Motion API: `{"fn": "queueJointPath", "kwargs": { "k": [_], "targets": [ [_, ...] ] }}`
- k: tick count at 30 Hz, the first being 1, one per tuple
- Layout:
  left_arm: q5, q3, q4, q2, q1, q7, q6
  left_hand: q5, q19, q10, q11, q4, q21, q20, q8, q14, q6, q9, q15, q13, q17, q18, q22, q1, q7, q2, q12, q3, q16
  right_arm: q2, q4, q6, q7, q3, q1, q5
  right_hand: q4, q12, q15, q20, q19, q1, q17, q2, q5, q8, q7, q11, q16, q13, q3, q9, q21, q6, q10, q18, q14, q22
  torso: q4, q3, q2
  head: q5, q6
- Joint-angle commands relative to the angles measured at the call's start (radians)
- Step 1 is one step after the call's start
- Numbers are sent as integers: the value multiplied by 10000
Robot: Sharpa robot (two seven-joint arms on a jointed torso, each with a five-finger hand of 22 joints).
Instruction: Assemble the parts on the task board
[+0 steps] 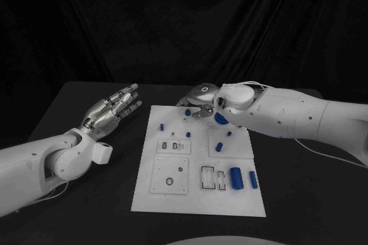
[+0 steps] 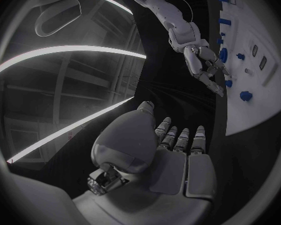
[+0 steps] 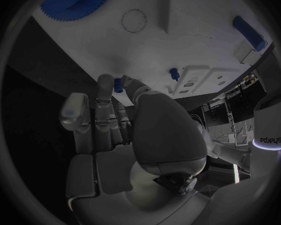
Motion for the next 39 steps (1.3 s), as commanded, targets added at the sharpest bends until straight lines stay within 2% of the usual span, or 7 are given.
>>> {"fn": "queueJointPath", "kwargs": {
  "k": [1, 8, 16, 23, 24, 28, 39],
  "targets": [
    [-2, 9, 5, 13, 4, 467, 152, 51, 13, -58, -3, -6, -29, 83, 46, -5, 17, 8, 61, -9, -10, 13, -13, 110, 60, 12, 21, 65, -37, -7, 3, 69, -480, 4, -24, -44, -64, -62, 17, 13, -111, 15, -19, 159, -13, -93, -133, 21, -70, -36, -173, -178, -102, -624, -701, 147, -86, -13, 2, 0, 3, 22, -5],
    [-2, 8, -1, -11, 3, 415, 181, 58, 14, -67, -9, -8, -28, 96, 46, -5, 21, 9, 74, -11, -10, 12, -13, 123, 61, 14, 17, 92, -37, -135, 66, -516, -476, 4, -18, -44, -134, -23, 40, 34, -162, 29, -36, 277, 32, -93, -145, 46, -79, -25, -315, -290, -214, -885, -940, 167, -132, -54, 9, 2, 11, 51, 24],
    [-2, 7, 57, -114, 0, 429, 164, 71, 16, -65, -8, -14, -26, 112, 50, -5, 39, 12, 86, -10, -10, 12, -11, 142, 59, 13, 18, 127, -37, -1013, 990, -1494, -322, 4, 316, -44, 84, 1271, -36, -27, -45, -238, -69, 457, -174, 533, 502, -77, -30, 241, -534, 47, -265, 2239, 1570, 156, -63, 109, 11, 3, 7, 19, 92],
    [-2, 7, 103, -205, -2, 411, 121, 78, 17, -59, -5, -18, -25, 117, 53, -5, 52, 14, 89, -8, -10, 13, -10, 149, 59, 10, 21, 139, -37, -2313, 2327, -1697, -547, 4, 746, 679, 357, 7211, -414, -443, -725, -324, -334, 359, -629, 477, 572, -904, -566, 4275, -896, 127, -1694, 2921, 3040, 389, -204, -849, -43, -7, -18, -60, 101],
    [-2, 6, 98, -202, -2, 411, 118, 90, 17, -56, 5, -22, -25, 129, 56, -5, 60, 16, 99, -7, -10, 14, -10, 162, 64, 2, 22, 158, -37, -2441, 2427, -1603, -621, 4, 777, 831, 579, 12099, -588, -417, 362, -527, 4034, 486, -514, 488, 603, -1108, 2819, 10109, -1027, 225, -225, 3112, 5002, -2, 1205, 531, -40, -7, -20, -69, 98],
    [-1, 6, 77, -158, -4, 423, 140, 94, 18, -50, 27, -21, -24, 146, 57, -5, 60, 16, 122, -4, -10, 14, -9, 173, 69, -3, 25, 183, -37, -2838, 2657, -935, -1043, 3, 853, 1336, 1367, 14923, -579, -557, 1405, -1706, 8822, 461, -953, 343, 755, -1033, 6046, 14801, -1685, 336, 1381, 2961, 7795, -311, 2369, 2054, -63, -7, -31, -73, 82],
    [-2, 6, 89, -127, -20, 421, 227, 99, 19, -44, 53, -18, -24, 193, 53, -5, 42, 13, 206, -2, -10, -6, -9, 202, 71, -10, 29, 251, -37, -3174, 2658, -90, -1823, 0, 634, 1649, 1954, 15040, -612, -578, 1794, -2496, 9029, 426, -913, 236, 825, -981, 6140, 15072, -2140, 483, 1941, 2783, 7975, -451, 2419, 2636, -145, -43, -56, 63, -31]
  ]
}}
